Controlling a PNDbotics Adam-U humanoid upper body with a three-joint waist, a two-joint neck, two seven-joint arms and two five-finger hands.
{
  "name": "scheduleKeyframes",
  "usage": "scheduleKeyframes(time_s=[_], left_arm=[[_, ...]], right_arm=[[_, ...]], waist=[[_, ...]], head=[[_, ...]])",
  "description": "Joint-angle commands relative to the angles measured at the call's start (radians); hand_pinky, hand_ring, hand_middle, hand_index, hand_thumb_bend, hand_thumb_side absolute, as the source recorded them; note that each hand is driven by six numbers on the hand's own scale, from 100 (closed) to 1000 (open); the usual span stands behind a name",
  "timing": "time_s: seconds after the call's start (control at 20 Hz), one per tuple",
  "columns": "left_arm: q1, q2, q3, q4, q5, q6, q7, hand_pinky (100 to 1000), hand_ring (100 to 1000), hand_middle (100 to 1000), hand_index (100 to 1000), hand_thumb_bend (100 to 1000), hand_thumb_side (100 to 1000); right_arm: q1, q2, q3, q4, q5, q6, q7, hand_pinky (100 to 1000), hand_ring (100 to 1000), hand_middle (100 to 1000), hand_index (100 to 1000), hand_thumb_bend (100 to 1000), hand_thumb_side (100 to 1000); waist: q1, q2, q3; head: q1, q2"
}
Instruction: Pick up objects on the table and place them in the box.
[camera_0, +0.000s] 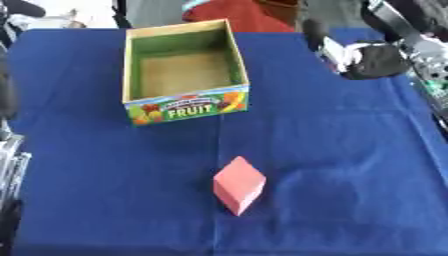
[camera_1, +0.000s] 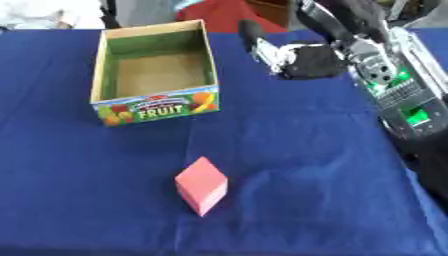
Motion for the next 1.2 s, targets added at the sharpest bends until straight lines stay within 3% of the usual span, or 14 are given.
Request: scheduleKeyframes(time_s=[0.05,0.3,0.75,1.2], left_arm=[[-0.015,0.023,0.009,-0.017,-0.004,0.001,0.004,555,792,802,841,100,870],[-0.015,0.023,0.009,-0.017,-0.004,0.000,0.004,555,792,802,842,100,870],[-0.017,0.025,0.006,-0.017,-0.002,0.000,0.002,555,792,802,841,100,870],[-0.020,0.025,0.005,-0.017,0.000,0.000,-0.002,555,792,802,841,100,869]], right_arm=[[-0.016,-0.025,0.008,-0.001,0.010,-0.018,0.049,742,803,880,880,100,876],[-0.013,-0.025,0.058,0.026,0.023,-0.059,0.133,795,823,888,886,100,885],[-0.015,-0.001,0.153,0.093,-0.002,-0.129,0.290,802,837,896,897,100,825],[-0.009,0.017,0.186,0.143,-0.023,-0.181,0.401,802,847,905,917,100,793]], waist=[[0.000,-0.019,0.002],[-0.001,-0.020,0.005],[-0.001,-0.023,0.009],[-0.002,-0.023,0.012]], head=[[0.002,-0.003],[-0.002,-0.003],[-0.015,0.000],[-0.022,-0.001]])
